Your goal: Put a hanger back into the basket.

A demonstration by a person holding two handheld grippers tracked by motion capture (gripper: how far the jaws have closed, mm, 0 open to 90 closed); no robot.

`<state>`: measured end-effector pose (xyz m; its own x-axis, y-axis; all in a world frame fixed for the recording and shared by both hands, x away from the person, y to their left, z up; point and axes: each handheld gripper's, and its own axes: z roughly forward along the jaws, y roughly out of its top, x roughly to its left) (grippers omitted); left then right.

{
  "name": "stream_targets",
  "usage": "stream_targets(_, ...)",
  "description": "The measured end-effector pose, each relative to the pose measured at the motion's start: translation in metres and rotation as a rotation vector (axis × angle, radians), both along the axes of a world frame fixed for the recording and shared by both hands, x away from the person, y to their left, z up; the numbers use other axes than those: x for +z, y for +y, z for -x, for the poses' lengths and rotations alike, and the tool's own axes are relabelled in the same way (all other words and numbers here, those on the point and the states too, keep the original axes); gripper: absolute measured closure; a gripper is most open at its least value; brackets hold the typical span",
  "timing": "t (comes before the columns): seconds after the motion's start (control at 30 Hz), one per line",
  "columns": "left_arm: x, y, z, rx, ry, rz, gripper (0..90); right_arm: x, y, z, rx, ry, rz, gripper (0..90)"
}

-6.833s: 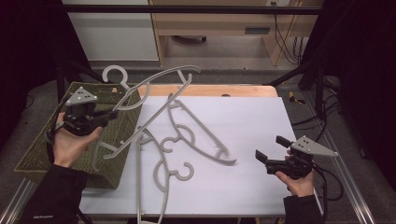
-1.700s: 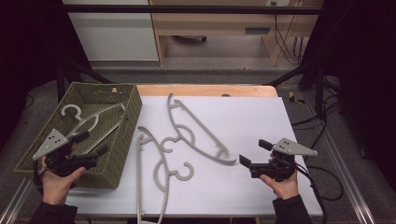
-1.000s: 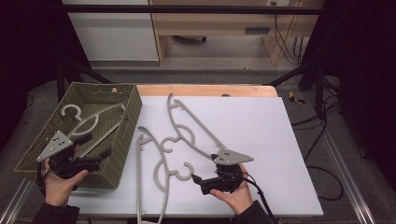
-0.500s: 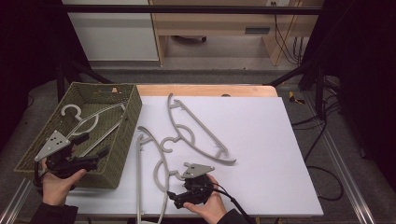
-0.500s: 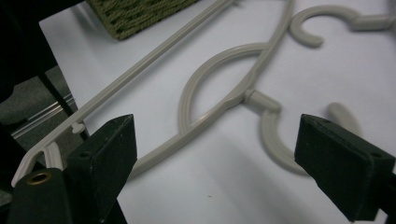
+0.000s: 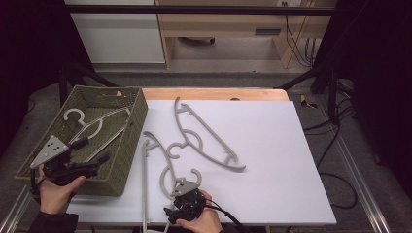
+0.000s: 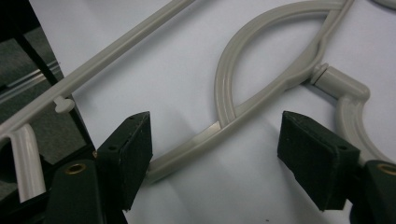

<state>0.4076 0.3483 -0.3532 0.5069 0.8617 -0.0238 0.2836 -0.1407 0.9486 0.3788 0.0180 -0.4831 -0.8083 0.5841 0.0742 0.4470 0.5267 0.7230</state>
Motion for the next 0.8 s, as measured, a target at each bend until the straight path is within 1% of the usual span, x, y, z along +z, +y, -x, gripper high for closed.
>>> stream_targets(0.03,0.0,0.001,0.0,0.0,-0.002,0.003,8.0,0.0,0.0,0.0,0.001,-0.012,0.01,28.8)
stream_targets(0.07,0.0,0.001,0.0,0.0,-0.002,0.003,8.1,0.0,0.0,0.0,0.003,-0.011,0.007,29.7)
stream_targets(0.1,0.0,0.0,0.0,0.0,-0.002,0.002,8.1,0.0,0.0,0.0,-0.01,-0.004,0.001,30.1)
stream_targets(0.17,0.0,0.0,0.0,0.0,0.0,-0.004,8.1,0.0,-0.001,0.0,-0.006,-0.006,0.001,30.8)
stream_targets(0.23,0.0,-0.001,0.0,0.0,0.001,-0.005,8.1,0.001,-0.002,0.0,-0.006,-0.001,0.011,33.3)
stream_targets(0.33,0.0,0.0,0.0,0.001,0.001,-0.005,8.1,0.002,-0.004,-0.001,-0.004,-0.003,0.018,41.3)
stream_targets(0.37,0.0,0.0,0.0,0.002,0.002,-0.003,8.1,0.003,-0.005,-0.002,-0.011,0.005,0.018,43.6)
stream_targets(0.47,0.0,0.001,0.0,0.002,0.002,0.0,8.2,0.005,-0.009,-0.004,-0.003,0.016,0.028,49.9)
stream_targets(0.5,0.0,0.001,0.0,0.002,0.002,-0.001,8.2,0.006,-0.01,-0.004,-0.009,0.028,0.027,53.0)
stream_targets(0.53,0.0,0.0,0.001,0.002,0.001,-0.001,8.3,0.006,-0.012,-0.005,0.002,0.026,0.032,55.7)
stream_targets(0.63,0.0,0.0,0.0,0.001,0.004,-0.005,8.3,0.008,-0.016,-0.007,-0.014,0.046,0.037,58.2)
stream_targets(0.67,0.0,0.0,0.0,0.001,0.004,-0.005,8.3,0.008,-0.017,-0.007,-0.01,0.049,0.036,59.0)
stream_targets(0.8,0.0,0.0,0.0,0.002,0.005,-0.006,8.3,0.011,-0.025,-0.009,-0.035,0.08,0.054,62.5)
